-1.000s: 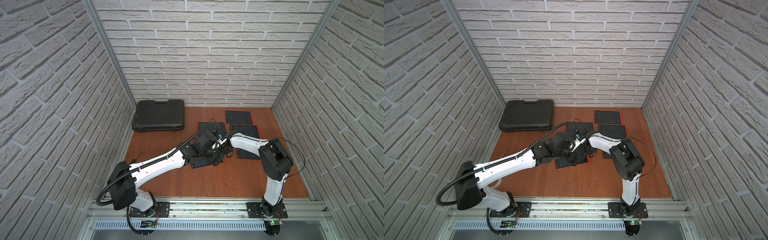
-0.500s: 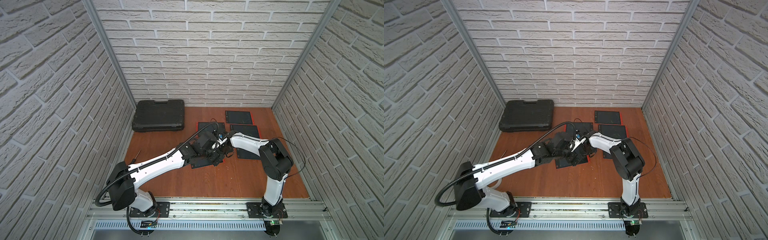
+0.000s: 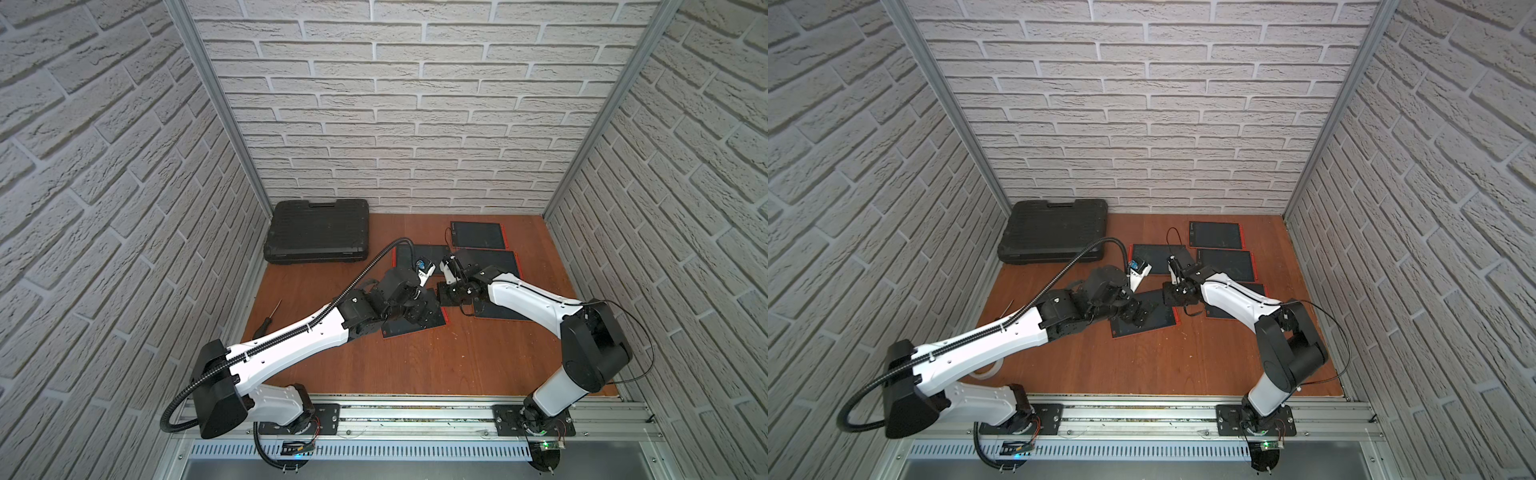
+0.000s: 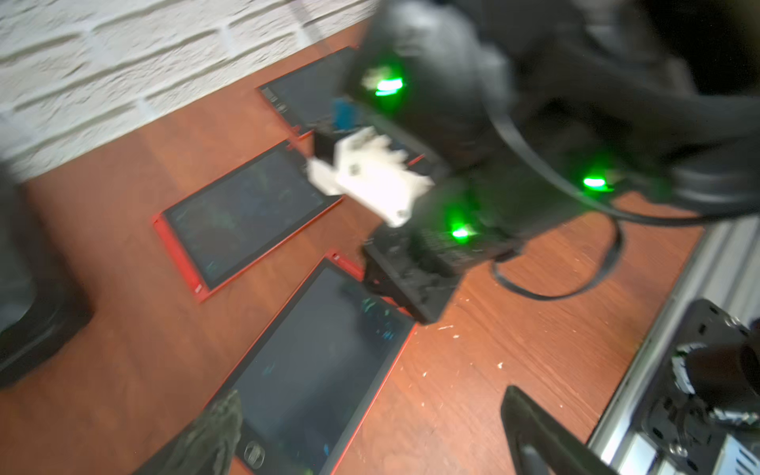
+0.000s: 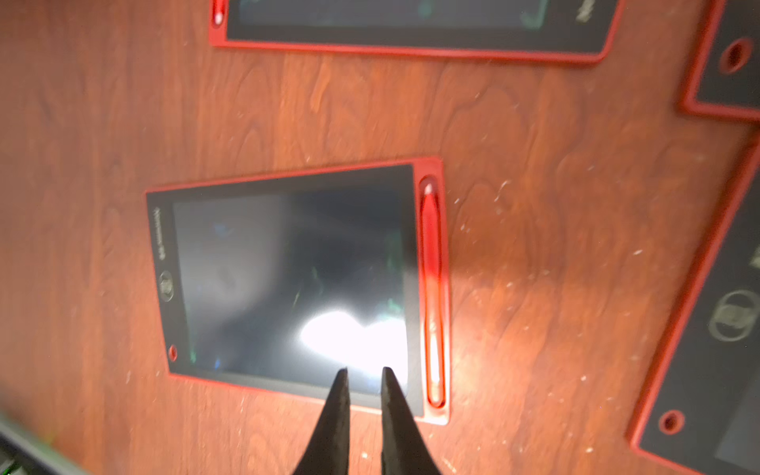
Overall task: Place the stylus back onto the writing tablet
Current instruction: Adjust the stylus on the writing tablet, then move the writing tablet to the center of the board.
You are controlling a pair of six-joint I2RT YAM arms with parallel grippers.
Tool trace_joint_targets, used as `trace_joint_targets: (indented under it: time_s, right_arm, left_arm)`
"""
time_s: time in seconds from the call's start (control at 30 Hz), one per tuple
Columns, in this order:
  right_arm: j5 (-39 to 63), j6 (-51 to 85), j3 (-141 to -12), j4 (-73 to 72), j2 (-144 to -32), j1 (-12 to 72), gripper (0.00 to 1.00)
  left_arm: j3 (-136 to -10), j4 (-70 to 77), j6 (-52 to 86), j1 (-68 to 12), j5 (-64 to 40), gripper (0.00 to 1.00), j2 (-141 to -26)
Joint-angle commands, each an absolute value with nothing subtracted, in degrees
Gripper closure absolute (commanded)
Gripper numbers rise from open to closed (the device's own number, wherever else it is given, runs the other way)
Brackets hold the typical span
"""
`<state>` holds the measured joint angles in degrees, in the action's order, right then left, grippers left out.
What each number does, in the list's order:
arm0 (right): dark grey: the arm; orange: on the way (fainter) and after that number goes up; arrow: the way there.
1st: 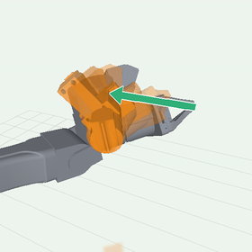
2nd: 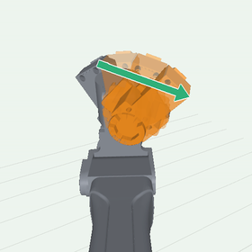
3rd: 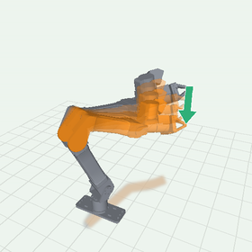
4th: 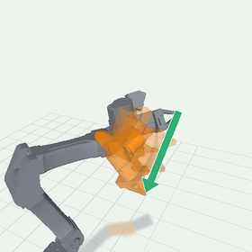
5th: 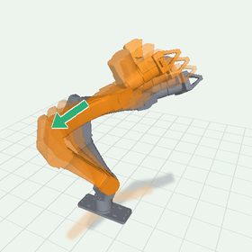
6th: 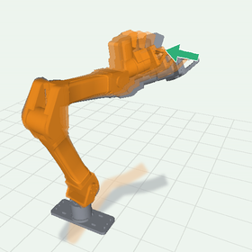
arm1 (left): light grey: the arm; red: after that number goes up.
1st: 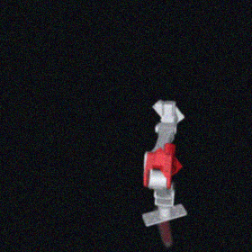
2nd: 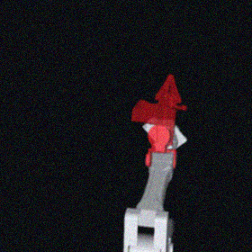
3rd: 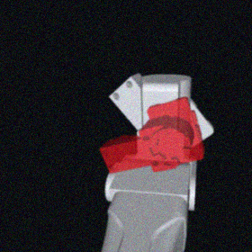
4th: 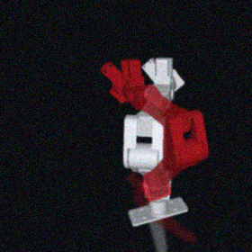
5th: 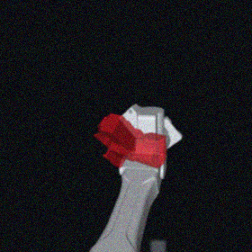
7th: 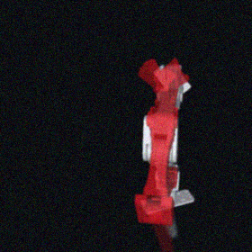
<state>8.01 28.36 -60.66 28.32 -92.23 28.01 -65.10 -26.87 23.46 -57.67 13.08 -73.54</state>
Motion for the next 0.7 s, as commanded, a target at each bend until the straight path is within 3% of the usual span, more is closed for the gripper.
trace_joint_targets:
  time_s: [0.0,0.2,0.53,0.67]
  right_arm:
    - [12.3,29.3,-57.5,24.3,-90.1,28.1,0.81]
    - [17.0,30.1,-52.1,19.9,-87.8,29.1,0.7]
    - [18.4,33.3,-44.7,13.8,-85.9,33.7,0.44]
    - [17.8,35.1,-43.1,10.5,-86.5,36.0,0.4]
  left_arm:
    - [-64.3,-38.1,34.2,-57.2,21.3,0.02,-70.7]
    - [-61.2,-50.2,50.7,-50.7,17.1,0.02,-69.7]
    - [-49.6,-41.3,59.4,-40.2,3.6,0.02,-69.0]
    - [-47.7,-34.9,60.0,-38.4,0.3,0.02,-71.9]
